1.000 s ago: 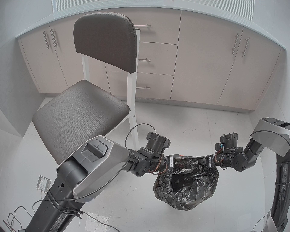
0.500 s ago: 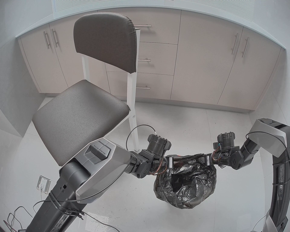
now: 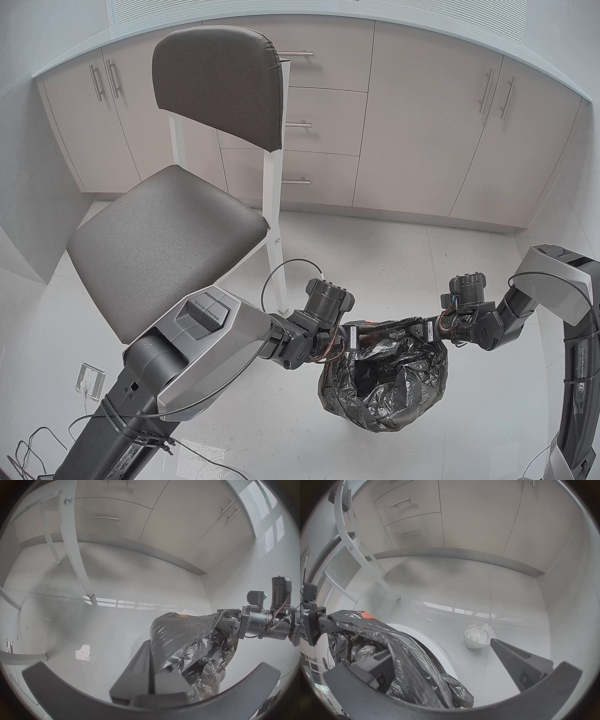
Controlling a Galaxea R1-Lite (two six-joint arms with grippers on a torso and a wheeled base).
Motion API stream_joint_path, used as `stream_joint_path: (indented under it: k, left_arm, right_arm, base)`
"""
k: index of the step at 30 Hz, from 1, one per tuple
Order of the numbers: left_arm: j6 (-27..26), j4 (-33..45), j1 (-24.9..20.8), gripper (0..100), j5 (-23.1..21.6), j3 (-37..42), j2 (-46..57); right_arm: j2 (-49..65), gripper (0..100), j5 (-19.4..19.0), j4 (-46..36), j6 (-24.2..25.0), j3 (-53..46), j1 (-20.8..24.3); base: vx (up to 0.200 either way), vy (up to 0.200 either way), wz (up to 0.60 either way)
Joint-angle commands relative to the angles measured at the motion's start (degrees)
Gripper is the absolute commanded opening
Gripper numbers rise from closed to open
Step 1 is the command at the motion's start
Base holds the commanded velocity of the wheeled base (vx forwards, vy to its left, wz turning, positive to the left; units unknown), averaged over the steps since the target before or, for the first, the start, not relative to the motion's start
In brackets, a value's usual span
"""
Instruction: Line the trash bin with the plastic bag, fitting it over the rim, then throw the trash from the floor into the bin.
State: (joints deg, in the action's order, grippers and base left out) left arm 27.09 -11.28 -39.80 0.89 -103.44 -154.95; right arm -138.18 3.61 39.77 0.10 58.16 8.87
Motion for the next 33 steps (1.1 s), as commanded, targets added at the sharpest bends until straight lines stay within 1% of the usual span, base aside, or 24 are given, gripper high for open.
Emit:
stream_joint_path:
  k: [1, 8, 11, 13, 14, 15, 16, 21, 29, 33]
  left_arm:
    - [-0.02, 0.03, -0.01, 100, -0.01, -0.01, 0.00]
    - [0.42, 0.20, 0.60, 100, 0.34, -0.71, 0.00]
    - [-0.46, 0.20, 3.06, 100, 5.70, -2.47, -0.17]
    - [-2.13, 0.55, 4.38, 100, 8.16, -3.97, -0.61]
    - [-2.48, 0.55, 4.56, 100, 8.34, -4.14, -0.79]
    - [-4.32, 0.55, 5.00, 100, 9.13, -4.49, -1.75]
    - [-4.94, 0.55, 5.00, 100, 9.48, -4.58, -2.02]
    - [-9.25, 0.29, 4.29, 100, 12.29, -4.05, -3.42]
    - [-10.04, 0.20, 4.12, 100, 12.56, -3.00, -3.34]
    - [-9.07, 0.03, 4.03, 100, 12.56, -2.03, -1.58]
  right_arm:
    - [0.02, 100, 0.00, 0.05, -0.01, 0.02, 0.00]
    - [-0.51, 100, 0.00, 0.14, 0.08, 0.11, -0.35]
    - [-0.86, 100, 0.00, 0.14, 0.17, 0.20, -0.53]
    - [-1.04, 100, 0.00, 0.22, 0.17, 0.37, -0.61]
    - [-1.13, 100, 0.08, 0.14, 0.17, 0.46, -0.61]
    - [-1.48, 100, 0.08, 0.22, 0.17, 0.64, -0.61]
    - [-1.65, 100, 0.08, 0.22, 0.17, 0.90, -0.53]
    - [-2.18, 100, 0.35, 0.14, 0.17, 1.43, -0.26]
    - [-2.62, 100, 0.43, 0.22, 0.17, 1.60, -0.26]
    - [-2.18, 100, 0.43, 0.22, 0.17, 1.34, -0.17]
  base:
    - [0.000, 0.000, 0.00]
    - [0.000, 0.000, 0.00]
    - [0.000, 0.000, 0.00]
    - [0.000, 0.000, 0.00]
    - [0.000, 0.000, 0.00]
    - [0.000, 0.000, 0.00]
    - [0.000, 0.000, 0.00]
    - [0.000, 0.000, 0.00]
    - [0.000, 0.000, 0.00]
    - [0.000, 0.000, 0.00]
